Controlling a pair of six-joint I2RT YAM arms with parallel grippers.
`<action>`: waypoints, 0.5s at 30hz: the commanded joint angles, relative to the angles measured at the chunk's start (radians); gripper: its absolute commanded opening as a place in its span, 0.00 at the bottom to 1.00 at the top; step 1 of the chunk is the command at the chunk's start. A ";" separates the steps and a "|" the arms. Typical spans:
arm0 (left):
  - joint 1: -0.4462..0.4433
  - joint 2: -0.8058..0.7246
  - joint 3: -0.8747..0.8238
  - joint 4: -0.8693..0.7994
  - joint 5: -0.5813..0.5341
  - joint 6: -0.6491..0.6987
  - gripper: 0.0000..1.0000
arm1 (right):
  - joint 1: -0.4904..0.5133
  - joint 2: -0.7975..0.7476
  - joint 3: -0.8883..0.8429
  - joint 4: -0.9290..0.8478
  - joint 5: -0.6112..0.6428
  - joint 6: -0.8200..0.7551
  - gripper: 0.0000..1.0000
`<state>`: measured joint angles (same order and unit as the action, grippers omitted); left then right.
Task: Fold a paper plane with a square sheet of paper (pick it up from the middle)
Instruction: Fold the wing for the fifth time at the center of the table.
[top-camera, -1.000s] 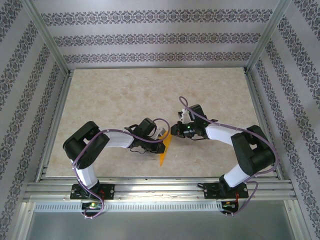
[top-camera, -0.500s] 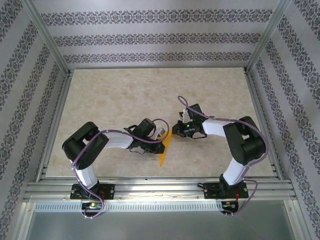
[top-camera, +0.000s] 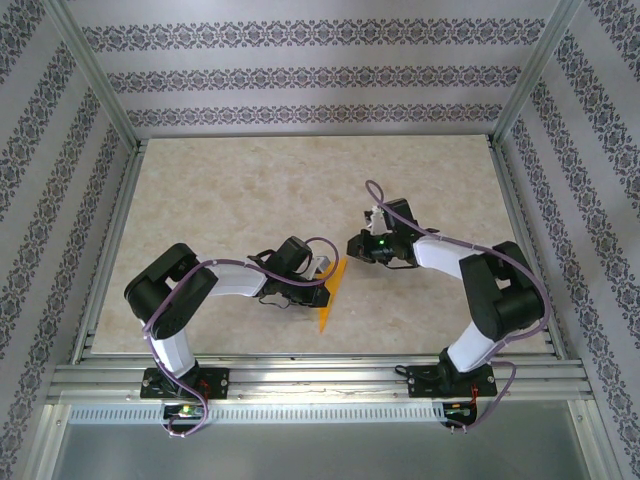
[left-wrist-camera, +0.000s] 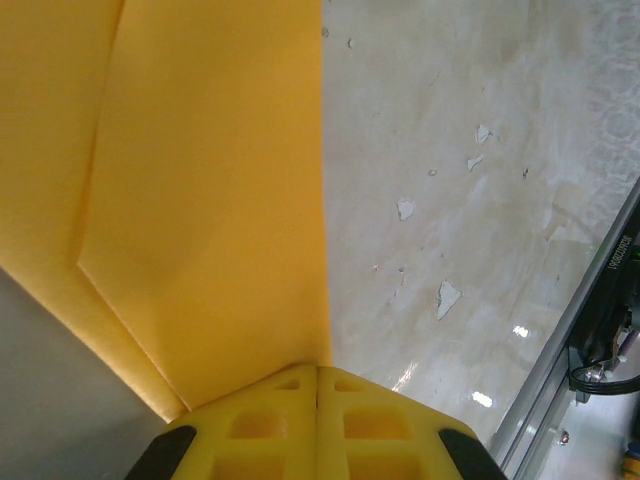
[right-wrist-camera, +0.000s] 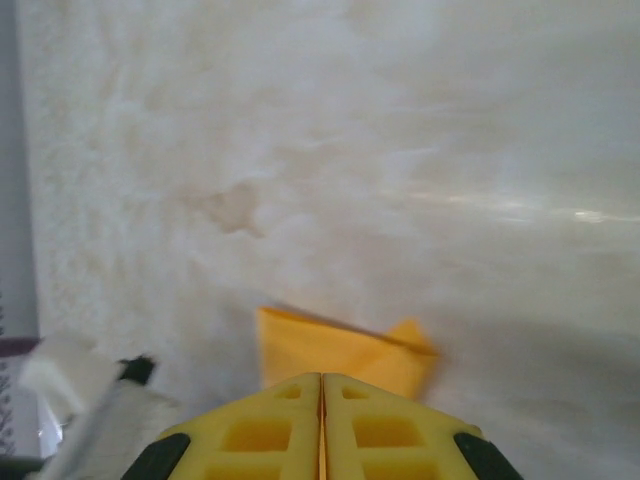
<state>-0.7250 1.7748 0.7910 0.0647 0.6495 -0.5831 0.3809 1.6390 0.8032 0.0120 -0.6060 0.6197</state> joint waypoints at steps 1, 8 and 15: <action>0.001 0.051 -0.008 -0.120 -0.075 0.021 0.00 | 0.055 0.046 0.009 0.011 -0.052 -0.021 0.09; 0.001 0.038 0.001 -0.135 -0.077 0.026 0.00 | 0.066 0.150 -0.021 0.063 -0.028 -0.012 0.08; 0.001 0.057 0.007 -0.164 -0.079 0.046 0.00 | -0.022 0.210 -0.005 0.097 -0.017 0.002 0.07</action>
<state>-0.7250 1.7794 0.8085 0.0357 0.6460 -0.5758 0.4034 1.8164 0.7898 0.0826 -0.7078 0.6327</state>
